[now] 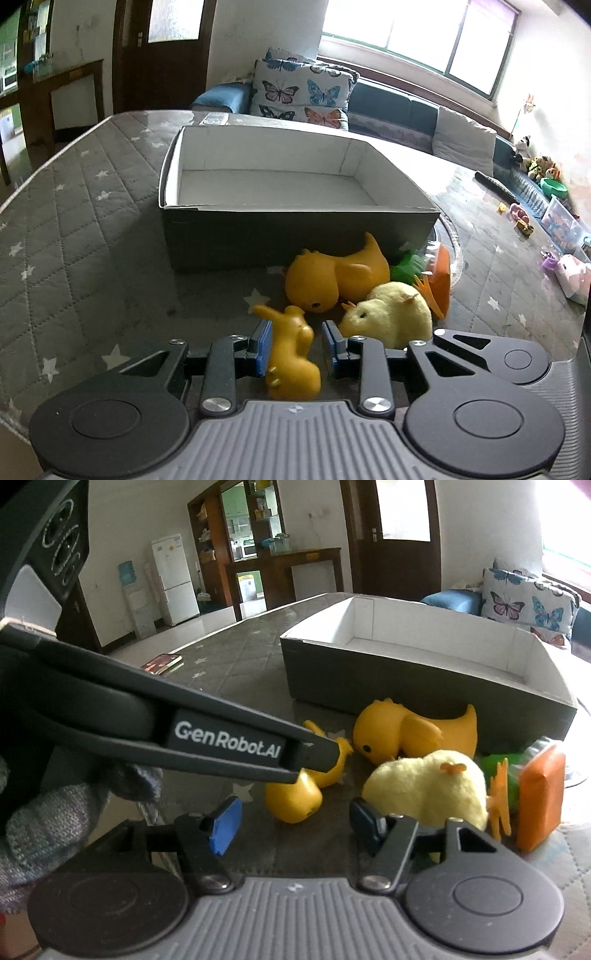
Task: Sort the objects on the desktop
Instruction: 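Move the left gripper to the standing yellow rubber duck and close on it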
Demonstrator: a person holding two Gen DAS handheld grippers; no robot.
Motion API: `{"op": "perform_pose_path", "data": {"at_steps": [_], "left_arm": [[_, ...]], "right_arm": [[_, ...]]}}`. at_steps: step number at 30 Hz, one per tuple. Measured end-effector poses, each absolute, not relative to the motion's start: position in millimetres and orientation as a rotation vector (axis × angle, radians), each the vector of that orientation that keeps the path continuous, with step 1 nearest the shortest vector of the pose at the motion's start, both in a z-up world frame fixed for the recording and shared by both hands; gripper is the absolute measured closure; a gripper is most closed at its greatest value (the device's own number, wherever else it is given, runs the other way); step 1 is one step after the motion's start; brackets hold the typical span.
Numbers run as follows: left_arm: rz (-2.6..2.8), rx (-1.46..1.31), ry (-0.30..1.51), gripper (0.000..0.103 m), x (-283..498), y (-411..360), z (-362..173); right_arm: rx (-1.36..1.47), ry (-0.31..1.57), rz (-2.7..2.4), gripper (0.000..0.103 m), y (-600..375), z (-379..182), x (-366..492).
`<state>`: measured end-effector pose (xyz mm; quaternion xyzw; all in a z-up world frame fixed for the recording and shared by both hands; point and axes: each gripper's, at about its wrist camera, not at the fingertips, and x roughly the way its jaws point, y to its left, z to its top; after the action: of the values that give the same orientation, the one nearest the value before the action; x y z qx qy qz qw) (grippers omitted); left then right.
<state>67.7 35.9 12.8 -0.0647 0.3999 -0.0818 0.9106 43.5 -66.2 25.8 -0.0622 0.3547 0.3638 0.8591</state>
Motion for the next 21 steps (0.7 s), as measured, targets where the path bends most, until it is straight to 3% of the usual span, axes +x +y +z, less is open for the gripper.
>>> {"op": "perform_pose_path", "data": {"at_steps": [2, 4, 10, 15, 21], "left_arm": [[-0.167, -0.145, 0.837, 0.07, 72, 39, 11], [-0.167, -0.151, 0.848, 0.07, 73, 42, 9], [-0.18, -0.183, 0.89, 0.068, 78, 50, 1], [-0.181, -0.207, 0.909, 0.068, 82, 54, -3], [-0.185, -0.217, 0.892, 0.069, 78, 56, 6]], "right_arm": [[-0.132, 0.747, 0.763, 0.039, -62, 25, 47], [-0.134, 0.751, 0.766, 0.047, -59, 23, 49], [-0.125, 0.775, 0.785, 0.051, -53, 17, 61], [-0.108, 0.787, 0.804, 0.065, -52, 15, 63], [-0.101, 0.765, 0.807, 0.065, -57, 21, 59]]}}
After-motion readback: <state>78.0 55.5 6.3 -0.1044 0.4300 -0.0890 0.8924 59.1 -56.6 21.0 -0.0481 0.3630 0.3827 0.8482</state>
